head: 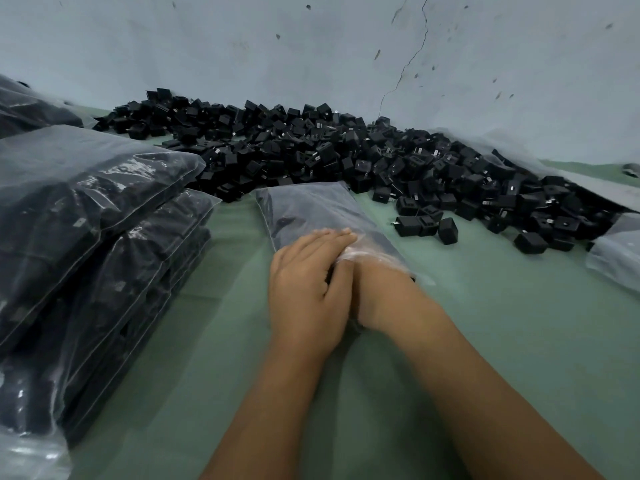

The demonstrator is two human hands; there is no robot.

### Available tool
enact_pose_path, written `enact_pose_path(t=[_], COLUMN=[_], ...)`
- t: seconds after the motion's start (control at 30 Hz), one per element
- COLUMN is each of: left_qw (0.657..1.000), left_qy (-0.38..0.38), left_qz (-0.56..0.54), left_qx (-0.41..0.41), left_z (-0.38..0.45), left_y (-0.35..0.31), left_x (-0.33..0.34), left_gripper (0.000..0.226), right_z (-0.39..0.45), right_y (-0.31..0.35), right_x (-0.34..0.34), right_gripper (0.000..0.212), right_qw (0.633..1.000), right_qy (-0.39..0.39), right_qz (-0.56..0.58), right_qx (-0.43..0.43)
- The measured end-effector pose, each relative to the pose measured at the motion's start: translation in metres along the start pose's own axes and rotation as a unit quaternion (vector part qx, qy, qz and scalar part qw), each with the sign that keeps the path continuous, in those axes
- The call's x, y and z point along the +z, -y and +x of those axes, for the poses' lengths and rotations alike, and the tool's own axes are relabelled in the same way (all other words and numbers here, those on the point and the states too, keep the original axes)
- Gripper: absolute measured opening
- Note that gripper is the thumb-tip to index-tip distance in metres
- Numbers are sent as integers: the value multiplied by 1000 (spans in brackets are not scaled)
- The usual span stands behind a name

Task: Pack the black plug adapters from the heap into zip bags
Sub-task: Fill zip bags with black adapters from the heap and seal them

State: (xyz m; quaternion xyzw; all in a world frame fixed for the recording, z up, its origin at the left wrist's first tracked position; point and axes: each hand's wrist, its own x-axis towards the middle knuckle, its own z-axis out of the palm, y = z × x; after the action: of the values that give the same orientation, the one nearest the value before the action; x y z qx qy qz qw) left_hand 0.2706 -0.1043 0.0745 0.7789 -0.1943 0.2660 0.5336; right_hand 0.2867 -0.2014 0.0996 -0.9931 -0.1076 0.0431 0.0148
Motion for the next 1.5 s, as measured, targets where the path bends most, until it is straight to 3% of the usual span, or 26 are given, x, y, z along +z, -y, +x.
enact_pose_path(t=[0.03,0.1,0.17,0.23,0.3,0.37,0.4,0.5,0.57,0.77,1.03,1.1,1.17,1.23,1.37,1.5], left_qw=[1000,999,997,996,996,995,995,995,994,995,994,994,993,991,985,975], left_qy=[-9,-33,-57,-68,-66,-59,-57,-50,-44,-31,-21,-22,-28,-36,-44,-47], left_qz=[-6,-32,-49,-43,-40,-44,-47,-55,-62,-63,-68,-69,-74,-88,-115,-137], left_qx=[-6,-21,-31,-39,-52,-62,-66,-72,-78,-66,-80,-85,-91,-94,-120,-167], left_z=[0,1,2,2,2,2,2,2,2,3,2,3,2,2,2,-1], left_y=[1,2,3,3,3,3,3,4,5,5,4,5,4,2,1,4], left_x=[-1,-2,-2,-2,-1,-1,-1,-1,-1,-1,-2,-1,-1,-1,-2,-6], left_gripper=[33,31,28,26,25,25,24,24,24,24,25,26,25,25,27,20], right_z=[-12,-34,-41,-41,-32,-21,-17,-12,-10,-16,-39,-45,-51,-57,-66,-64], right_y=[-2,-2,-14,-29,-49,-77,-92,-132,-141,-133,-108,-97,-79,-52,6,25], right_x=[3,6,11,7,0,-2,1,20,29,30,29,29,28,27,29,34], right_gripper=[45,31,21,26,20,10,19,54,43,28,31,27,27,28,29,29], right_qw=[999,968,879,835,796,759,762,834,859,822,758,725,710,701,729,820], right_qy=[-42,-214,-438,-535,-589,-586,-554,-368,-291,-341,-352,-406,-497,-558,-528,-424], right_qz=[-3,-4,-21,26,142,241,262,233,212,341,509,510,427,385,425,370], right_qx=[-21,-135,-189,-130,14,151,210,339,365,301,204,224,257,222,93,101])
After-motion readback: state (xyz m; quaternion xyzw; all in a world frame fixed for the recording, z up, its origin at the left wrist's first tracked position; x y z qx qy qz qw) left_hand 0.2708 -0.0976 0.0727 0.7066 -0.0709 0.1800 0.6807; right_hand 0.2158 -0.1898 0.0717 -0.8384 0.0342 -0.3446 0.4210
